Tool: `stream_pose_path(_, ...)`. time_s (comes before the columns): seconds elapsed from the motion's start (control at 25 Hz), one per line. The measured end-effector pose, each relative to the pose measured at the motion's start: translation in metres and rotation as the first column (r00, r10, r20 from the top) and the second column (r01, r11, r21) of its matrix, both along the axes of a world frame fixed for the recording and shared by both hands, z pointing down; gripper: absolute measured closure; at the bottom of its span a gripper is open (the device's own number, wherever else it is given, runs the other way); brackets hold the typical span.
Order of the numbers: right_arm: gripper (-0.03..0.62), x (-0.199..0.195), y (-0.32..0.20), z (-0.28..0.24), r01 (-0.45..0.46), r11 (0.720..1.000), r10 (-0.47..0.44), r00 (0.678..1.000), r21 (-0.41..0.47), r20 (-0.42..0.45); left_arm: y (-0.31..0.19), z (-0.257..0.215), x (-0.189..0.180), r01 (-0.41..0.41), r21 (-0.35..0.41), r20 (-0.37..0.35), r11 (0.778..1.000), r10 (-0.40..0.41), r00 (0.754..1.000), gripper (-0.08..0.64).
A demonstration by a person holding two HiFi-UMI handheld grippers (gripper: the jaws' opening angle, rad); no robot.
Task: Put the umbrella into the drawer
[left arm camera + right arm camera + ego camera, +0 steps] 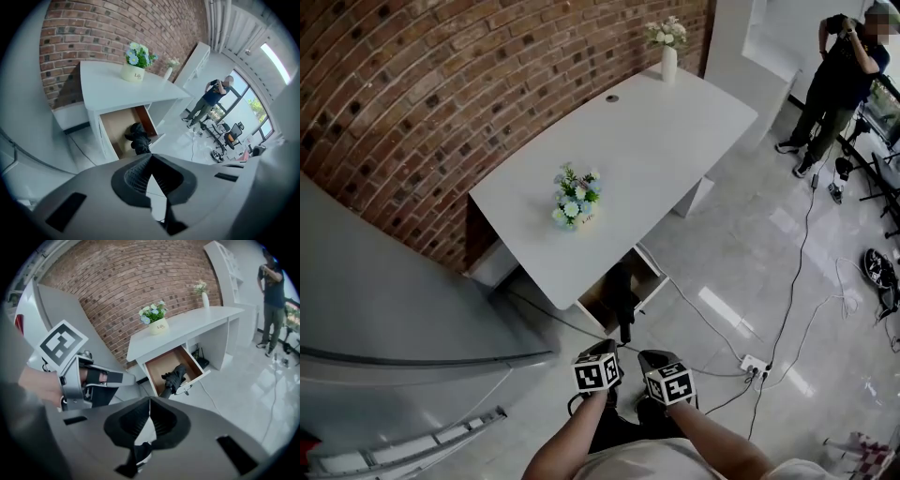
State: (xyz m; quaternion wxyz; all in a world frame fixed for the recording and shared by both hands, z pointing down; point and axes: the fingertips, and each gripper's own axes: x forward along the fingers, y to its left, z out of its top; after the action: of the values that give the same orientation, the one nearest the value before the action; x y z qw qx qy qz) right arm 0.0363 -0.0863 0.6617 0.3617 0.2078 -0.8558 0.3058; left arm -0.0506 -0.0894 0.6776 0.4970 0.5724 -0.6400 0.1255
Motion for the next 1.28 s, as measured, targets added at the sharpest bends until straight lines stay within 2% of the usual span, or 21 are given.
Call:
stream_pose_path(0.16,0.575,0.002,0.002,-0.017,-0.017,1.000,0.016,0.999,0.016,0.037,0.020,-0.012,0.006,-0.079,0.002,0.033,0.997,0.079,0.996,0.552)
stream_pose_path(0.32,0.575,0.005,0.003,-0.036,-0.034,0.999,0.031,0.997,0.034,0.068,0.043,-0.023,0.006,-0.076,0.008,0.019,0.997,0.075,0.997,0.552)
stream_pose_path(0.48,0.575,-0.005,-0.006,-0.057,-0.039,0.997,0.031,0.994,0.068,0.109,0.034,-0.046,-0.003,-0.096,0.064,0.037,0.993,0.094,0.995,0.552)
stream_pose_path(0.8,0.577,-0.026,0.003,-0.069,0.023,0.996,-0.032,0.992,0.081,0.120,0.031,-0.069,-0.012,-0.079,0.123,0.038,0.989,0.075,0.996,0.552)
stream_pose_path(1.28,0.577,-0.043,0.006,-0.075,0.077,0.990,-0.087,0.993,0.115,0.082,0.034,-0.068,-0.028,-0.039,0.144,0.007,0.989,0.038,0.999,0.552)
